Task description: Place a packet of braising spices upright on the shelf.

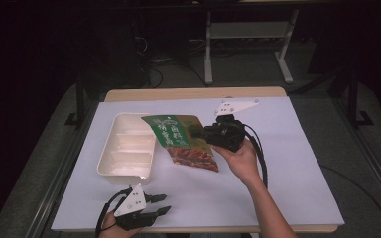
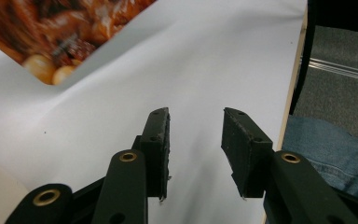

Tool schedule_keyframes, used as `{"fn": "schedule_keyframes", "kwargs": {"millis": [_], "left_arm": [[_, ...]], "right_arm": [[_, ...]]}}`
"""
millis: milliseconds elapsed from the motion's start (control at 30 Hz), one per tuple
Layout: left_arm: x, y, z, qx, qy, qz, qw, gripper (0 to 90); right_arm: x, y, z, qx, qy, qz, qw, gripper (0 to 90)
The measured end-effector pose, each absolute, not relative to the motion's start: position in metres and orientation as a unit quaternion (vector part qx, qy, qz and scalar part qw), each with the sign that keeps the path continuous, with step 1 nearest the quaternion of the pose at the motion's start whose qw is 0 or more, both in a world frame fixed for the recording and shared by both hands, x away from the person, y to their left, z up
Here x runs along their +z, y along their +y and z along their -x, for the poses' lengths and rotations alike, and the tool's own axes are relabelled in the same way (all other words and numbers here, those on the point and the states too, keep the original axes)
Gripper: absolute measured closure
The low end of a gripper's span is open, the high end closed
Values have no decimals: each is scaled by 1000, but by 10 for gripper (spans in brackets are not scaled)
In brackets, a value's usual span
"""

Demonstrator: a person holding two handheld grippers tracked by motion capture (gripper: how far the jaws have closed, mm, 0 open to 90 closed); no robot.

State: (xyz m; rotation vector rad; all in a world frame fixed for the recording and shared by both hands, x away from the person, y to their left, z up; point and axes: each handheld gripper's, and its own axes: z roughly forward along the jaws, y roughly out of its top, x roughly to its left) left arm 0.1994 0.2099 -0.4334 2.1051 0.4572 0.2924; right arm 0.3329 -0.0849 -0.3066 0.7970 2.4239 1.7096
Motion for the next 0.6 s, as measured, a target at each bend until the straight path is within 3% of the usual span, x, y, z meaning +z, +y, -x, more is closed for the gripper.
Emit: {"fn": "schedule_keyframes", "kwargs": {"millis": [600], "left_arm": [[-435, 220, -192, 120, 179, -860, 463, 567]], "right_arm": [[-264, -48, -331, 602, 768, -217, 32, 898]]}}
